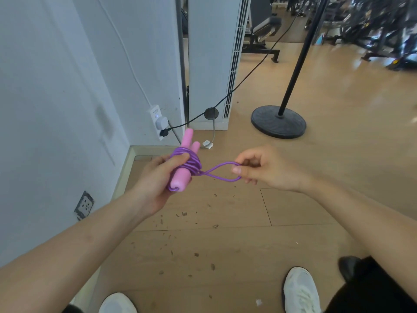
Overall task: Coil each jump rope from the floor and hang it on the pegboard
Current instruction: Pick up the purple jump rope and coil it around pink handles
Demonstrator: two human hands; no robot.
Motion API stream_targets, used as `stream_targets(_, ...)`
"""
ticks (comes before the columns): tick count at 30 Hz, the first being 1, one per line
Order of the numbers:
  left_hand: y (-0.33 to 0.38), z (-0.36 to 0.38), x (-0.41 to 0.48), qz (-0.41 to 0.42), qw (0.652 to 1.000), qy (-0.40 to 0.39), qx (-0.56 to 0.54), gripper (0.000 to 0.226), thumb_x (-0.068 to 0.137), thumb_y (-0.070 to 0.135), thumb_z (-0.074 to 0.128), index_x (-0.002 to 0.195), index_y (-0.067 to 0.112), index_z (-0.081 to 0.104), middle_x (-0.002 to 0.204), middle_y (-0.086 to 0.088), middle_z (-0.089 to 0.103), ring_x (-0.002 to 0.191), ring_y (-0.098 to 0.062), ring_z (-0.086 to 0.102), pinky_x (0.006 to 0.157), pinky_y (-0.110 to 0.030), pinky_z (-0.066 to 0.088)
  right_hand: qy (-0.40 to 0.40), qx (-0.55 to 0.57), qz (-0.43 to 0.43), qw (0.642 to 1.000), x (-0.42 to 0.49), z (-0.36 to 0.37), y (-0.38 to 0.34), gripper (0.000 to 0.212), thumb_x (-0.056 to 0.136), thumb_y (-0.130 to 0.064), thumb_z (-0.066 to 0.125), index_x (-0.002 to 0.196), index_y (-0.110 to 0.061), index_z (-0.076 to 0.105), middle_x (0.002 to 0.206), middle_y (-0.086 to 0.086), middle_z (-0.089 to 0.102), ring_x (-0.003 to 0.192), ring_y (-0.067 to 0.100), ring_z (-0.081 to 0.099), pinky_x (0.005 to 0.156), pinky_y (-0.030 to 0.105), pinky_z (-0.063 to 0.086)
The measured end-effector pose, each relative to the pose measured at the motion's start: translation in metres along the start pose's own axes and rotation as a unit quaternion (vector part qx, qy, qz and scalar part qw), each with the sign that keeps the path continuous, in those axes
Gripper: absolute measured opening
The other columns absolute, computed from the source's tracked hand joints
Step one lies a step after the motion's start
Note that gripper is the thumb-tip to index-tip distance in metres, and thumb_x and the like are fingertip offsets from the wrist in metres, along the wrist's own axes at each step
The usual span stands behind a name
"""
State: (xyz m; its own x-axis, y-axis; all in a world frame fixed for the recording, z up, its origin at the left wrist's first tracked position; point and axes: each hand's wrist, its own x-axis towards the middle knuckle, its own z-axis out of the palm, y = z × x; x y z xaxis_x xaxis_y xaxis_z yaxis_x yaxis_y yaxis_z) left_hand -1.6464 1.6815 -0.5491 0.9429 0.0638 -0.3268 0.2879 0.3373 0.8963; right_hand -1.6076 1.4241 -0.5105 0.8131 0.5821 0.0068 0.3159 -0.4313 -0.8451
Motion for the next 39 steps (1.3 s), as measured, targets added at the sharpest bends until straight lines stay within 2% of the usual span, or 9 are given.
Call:
stream_targets(2,-0.004,0.002,-0.003,0.021,0.998,0.016,0.058,0.059,0.075,0.023,0.085,0.122,-0.001,0.059,0.117,-0.016,0.071,0.085,-0.022,0.072,0.062,-0.032,0.055,-0.034,0.014,-0.015,0.999,-0.004,0.01,-0.006,0.007,0.089,-0.014,0.071,0.092,-0.008,0.074,0.069,-0.005,0.069,0.062,0.008,0.064,0.057,0.023,0.053)
stream_targets(5,-0.005,0.007,-0.006,0.039,0.992,0.013,0.12,0.047,0.073,0.017,0.086,0.113,0.007,0.065,0.109,-0.014,0.074,0.082,-0.022,0.073,0.054,-0.026,0.052,-0.085,0.036,-0.044,0.995,-0.01,0.018,-0.019,0.011,0.088,-0.02,0.069,0.095,-0.014,0.075,0.074,-0.004,0.074,0.066,0.008,0.067,0.063,0.022,0.055)
stream_targets(11,-0.002,0.011,-0.009,-0.017,0.965,-0.097,0.243,0.044,0.064,0.024,0.089,0.107,0.022,0.075,0.107,-0.009,0.075,0.098,-0.033,0.073,0.085,-0.047,0.057,0.07,-0.038,-0.122,0.989,-0.003,0.01,-0.023,0.015,0.087,-0.021,0.074,0.101,-0.014,0.076,0.09,-0.006,0.074,0.084,0.007,0.067,0.074,0.026,0.052)
stream_targets(14,0.0,0.018,-0.014,-0.039,0.95,-0.149,0.27,0.042,0.064,0.025,0.085,0.106,0.023,0.076,0.106,-0.009,0.076,0.093,-0.026,0.073,0.084,-0.042,0.054,0.019,-0.162,-0.085,0.983,0.001,0.012,-0.018,0.048,0.081,-0.037,0.079,0.125,-0.024,0.065,0.118,-0.014,0.066,0.111,-0.002,0.057,0.091,0.009,0.04)
stream_targets(17,0.001,0.022,-0.016,-0.054,0.942,-0.173,0.282,0.047,0.064,0.021,0.085,0.11,0.023,0.074,0.106,-0.01,0.076,0.09,-0.026,0.074,0.079,-0.038,0.058,-0.111,-0.186,0.002,0.976,0.003,0.025,-0.012,0.072,0.073,-0.059,0.076,0.137,-0.035,0.051,0.122,-0.025,0.061,0.115,-0.004,0.057,0.099,0.025,0.047)
stream_targets(22,0.0,0.025,-0.015,-0.078,0.941,-0.144,0.296,0.063,0.057,0.022,0.088,0.115,0.014,0.064,0.105,-0.014,0.075,0.084,-0.029,0.074,0.08,-0.046,0.058,-0.132,-0.256,-0.014,0.958,0.013,0.037,-0.005,0.076,0.06,-0.092,0.054,0.113,-0.038,0.06,0.097,-0.011,0.067,0.09,0.013,0.065,0.078,0.045,0.055)
stream_targets(28,0.004,0.029,-0.016,-0.082,0.937,-0.128,0.313,0.063,0.055,0.025,0.089,0.112,0.015,0.064,0.103,-0.013,0.076,0.086,-0.029,0.074,0.085,-0.051,0.057,-0.122,-0.252,-0.042,0.959,0.016,0.038,-0.005,0.06,0.065,-0.077,0.066,0.111,-0.04,0.056,0.096,-0.016,0.064,0.09,0.009,0.061,0.077,0.04,0.053)
stream_targets(33,0.016,0.023,-0.015,-0.08,0.949,-0.164,0.258,0.049,0.071,0.04,0.077,0.11,0.011,0.072,0.105,-0.011,0.075,0.087,-0.022,0.069,0.083,-0.037,0.052,-0.07,-0.196,-0.039,0.977,0.015,0.034,-0.002,0.055,0.064,-0.068,0.074,0.102,-0.036,0.05,0.092,-0.011,0.061,0.083,0.014,0.059,0.073,0.044,0.052)
stream_targets(39,0.022,0.018,-0.016,-0.076,0.955,-0.19,0.213,0.035,0.074,0.045,0.069,0.103,0.027,0.076,0.104,0.002,0.075,0.093,-0.014,0.07,0.103,-0.042,0.041,0.005,-0.108,-0.031,0.994,0.016,0.031,-0.002,0.053,0.068,-0.06,0.078,0.103,-0.033,0.05,0.097,-0.012,0.059,0.089,0.011,0.06,0.081,0.041,0.053)
